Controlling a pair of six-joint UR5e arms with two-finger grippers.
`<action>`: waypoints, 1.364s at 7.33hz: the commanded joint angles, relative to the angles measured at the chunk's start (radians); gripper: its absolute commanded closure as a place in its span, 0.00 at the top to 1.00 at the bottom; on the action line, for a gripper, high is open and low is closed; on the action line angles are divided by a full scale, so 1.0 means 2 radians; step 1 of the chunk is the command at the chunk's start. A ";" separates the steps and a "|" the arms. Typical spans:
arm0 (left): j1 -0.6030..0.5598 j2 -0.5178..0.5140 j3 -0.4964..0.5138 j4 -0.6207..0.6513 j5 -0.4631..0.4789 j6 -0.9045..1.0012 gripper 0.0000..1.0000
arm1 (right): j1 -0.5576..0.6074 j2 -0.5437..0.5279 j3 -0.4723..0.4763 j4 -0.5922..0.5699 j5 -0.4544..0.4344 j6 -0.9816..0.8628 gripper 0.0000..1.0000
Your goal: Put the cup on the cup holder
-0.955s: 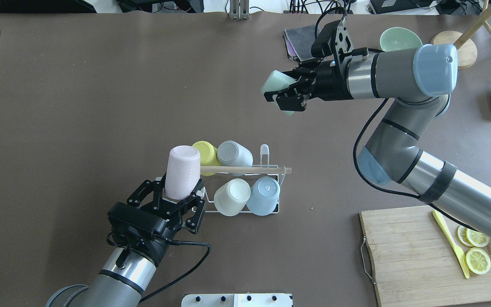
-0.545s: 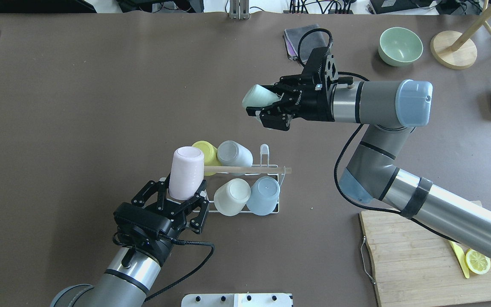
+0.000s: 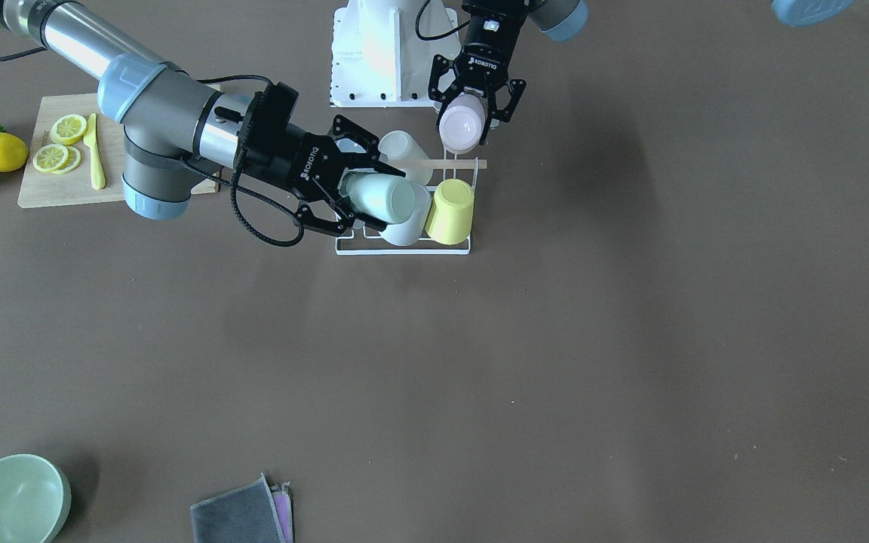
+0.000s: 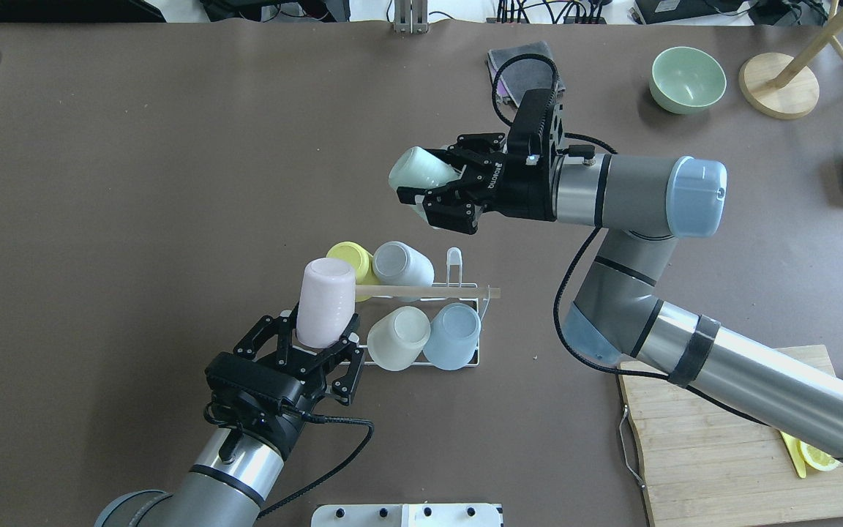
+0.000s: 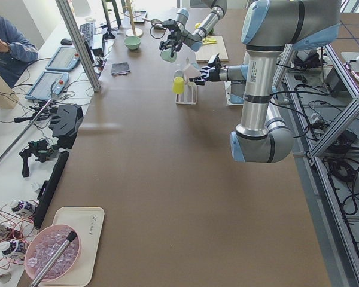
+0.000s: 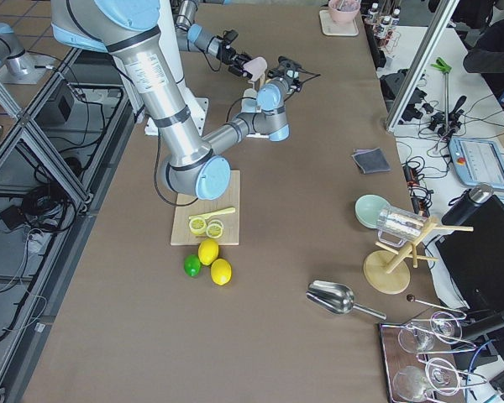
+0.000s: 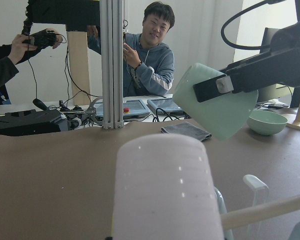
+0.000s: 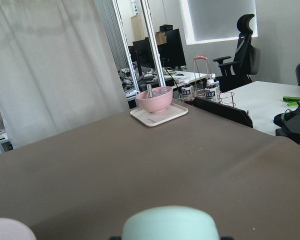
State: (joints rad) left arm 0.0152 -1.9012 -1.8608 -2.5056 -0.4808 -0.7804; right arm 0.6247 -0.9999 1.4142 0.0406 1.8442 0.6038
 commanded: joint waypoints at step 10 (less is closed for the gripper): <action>-0.001 -0.011 0.019 0.028 -0.001 0.000 0.91 | -0.036 -0.013 -0.068 0.126 -0.026 0.018 0.00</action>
State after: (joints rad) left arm 0.0162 -1.9249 -1.8225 -2.4669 -0.4842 -0.7820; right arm 0.5510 -1.0189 1.2779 0.2806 1.7899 0.6386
